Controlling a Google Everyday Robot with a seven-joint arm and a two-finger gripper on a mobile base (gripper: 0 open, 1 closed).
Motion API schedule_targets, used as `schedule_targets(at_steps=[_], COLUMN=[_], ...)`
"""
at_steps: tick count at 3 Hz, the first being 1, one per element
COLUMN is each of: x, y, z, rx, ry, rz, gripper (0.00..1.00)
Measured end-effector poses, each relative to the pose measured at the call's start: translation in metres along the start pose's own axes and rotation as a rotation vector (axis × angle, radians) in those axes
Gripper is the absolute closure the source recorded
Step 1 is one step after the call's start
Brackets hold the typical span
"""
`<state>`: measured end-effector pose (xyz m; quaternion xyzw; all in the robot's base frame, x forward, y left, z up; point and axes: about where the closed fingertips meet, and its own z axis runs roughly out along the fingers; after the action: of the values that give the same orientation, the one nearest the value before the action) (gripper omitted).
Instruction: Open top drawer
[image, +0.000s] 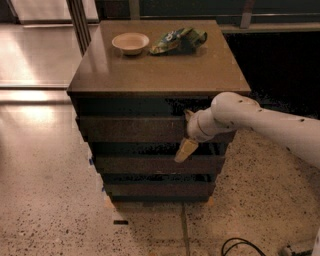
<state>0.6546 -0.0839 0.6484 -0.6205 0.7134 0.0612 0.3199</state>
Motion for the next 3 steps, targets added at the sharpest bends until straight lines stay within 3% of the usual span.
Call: schedule_targets(at_steps=[2, 3], x=[-0.004, -0.004], y=[0.03, 0.03], z=[-0.037, -0.037], rx=[-0.271, -0.271], ry=[0.05, 0.05], rz=[0.026, 0.026], gripper=[0.0, 0.0])
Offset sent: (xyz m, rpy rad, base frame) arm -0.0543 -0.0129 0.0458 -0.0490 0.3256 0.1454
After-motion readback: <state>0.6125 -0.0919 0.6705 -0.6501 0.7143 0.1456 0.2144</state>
